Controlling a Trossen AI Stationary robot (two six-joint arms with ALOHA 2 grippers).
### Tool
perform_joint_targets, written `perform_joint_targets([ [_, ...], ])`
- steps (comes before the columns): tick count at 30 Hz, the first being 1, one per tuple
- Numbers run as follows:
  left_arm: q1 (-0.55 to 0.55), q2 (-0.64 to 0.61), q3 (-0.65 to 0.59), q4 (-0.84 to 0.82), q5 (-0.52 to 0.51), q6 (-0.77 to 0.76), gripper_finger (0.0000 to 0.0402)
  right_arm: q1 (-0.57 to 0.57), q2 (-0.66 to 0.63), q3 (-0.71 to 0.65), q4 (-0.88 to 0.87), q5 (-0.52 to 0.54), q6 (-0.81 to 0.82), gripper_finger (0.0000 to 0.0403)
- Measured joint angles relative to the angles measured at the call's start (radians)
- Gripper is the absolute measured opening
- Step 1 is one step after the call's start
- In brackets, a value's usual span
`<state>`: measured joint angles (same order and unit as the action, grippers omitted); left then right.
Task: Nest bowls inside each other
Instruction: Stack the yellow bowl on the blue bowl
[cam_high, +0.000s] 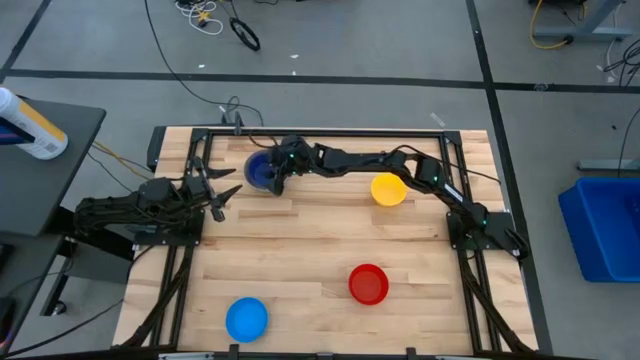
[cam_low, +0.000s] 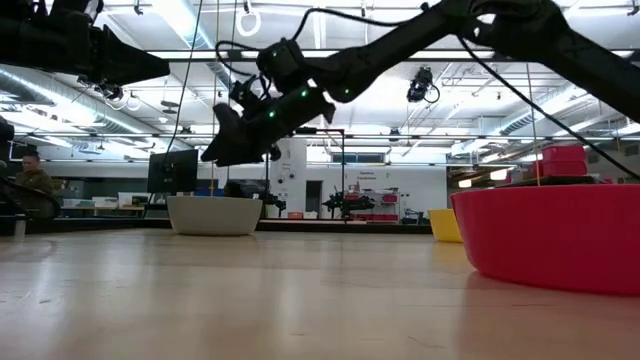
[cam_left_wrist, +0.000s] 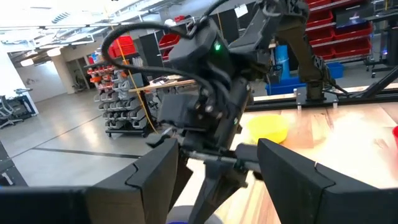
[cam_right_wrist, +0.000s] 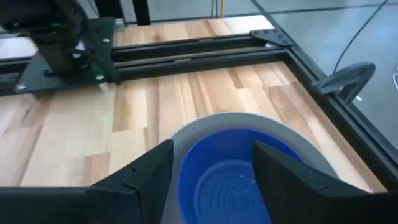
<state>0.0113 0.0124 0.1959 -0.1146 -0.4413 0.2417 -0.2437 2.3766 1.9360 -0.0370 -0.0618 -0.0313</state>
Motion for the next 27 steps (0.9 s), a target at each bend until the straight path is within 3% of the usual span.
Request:
perform_joint_targets([
  [5,0.000,0.000,0.000,0.000,0.001,0.000,0.0228,0.021,-0.122,-0.184,0.078,0.112,-0.022,0.0223],
  [14,0.000,0.000,0.000,-0.001,0.011,0.000,0.0228,0.021,-0.541,-0.824,0.341,0.244,0.087,0.0221],
  [20,0.000,0.000,0.000,0.003,0.010,-0.002,0.0228,0.027,-0.782,-1.097,0.314,0.254,0.179,0.0233],
  [27,0.000,0.000,0.000,0.004,0.010,-0.005,0.0228,0.058,-0.947,-1.239,0.077,0.305,0.309,0.0232],
])
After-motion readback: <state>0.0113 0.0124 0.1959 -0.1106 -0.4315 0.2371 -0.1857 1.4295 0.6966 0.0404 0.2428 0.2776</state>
